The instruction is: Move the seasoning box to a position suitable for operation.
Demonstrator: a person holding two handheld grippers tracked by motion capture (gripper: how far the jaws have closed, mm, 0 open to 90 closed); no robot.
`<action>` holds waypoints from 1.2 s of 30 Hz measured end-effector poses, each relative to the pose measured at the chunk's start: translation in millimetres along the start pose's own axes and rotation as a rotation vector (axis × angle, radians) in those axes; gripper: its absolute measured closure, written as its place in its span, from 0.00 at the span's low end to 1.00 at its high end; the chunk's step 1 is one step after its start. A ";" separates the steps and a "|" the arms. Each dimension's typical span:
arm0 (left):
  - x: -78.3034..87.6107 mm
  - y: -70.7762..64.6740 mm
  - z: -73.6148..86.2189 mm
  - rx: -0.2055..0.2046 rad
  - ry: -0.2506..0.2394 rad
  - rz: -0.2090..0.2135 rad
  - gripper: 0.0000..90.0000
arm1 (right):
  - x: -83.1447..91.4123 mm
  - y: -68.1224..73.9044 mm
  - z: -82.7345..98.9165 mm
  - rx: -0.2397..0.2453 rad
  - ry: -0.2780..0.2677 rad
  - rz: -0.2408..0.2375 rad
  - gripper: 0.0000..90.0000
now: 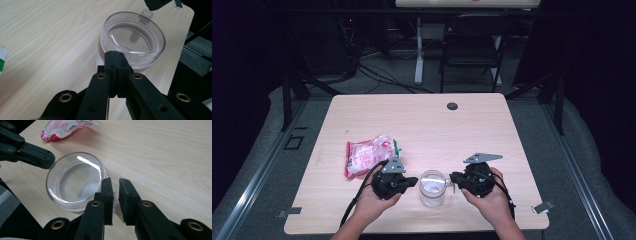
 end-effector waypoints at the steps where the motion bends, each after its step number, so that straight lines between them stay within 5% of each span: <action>1: -0.2 0.3 0.8 0.002 0.008 0.009 1.00 | -0.7 1.0 0.4 -0.003 -0.004 -0.005 0.91; 22: -12.6 -4.6 12.1 -0.025 0.073 0.022 1.00 | -2.1 -1.8 1.7 -0.019 0.007 -0.047 0.94; 36: -7.1 -5.5 9.1 -0.029 0.040 0.027 1.00 | -2.3 -4.4 3.2 -0.027 -0.003 -0.059 0.94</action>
Point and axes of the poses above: each handheld gripper's, and its own axes: x roughly backward along the jaws, z roughly out of its underside, y roughly to its left, the point moved 1 cm from there along -x, roughly forward along the jaws, and after that the axes turned 1 degree about y, right-handed, at the moved point
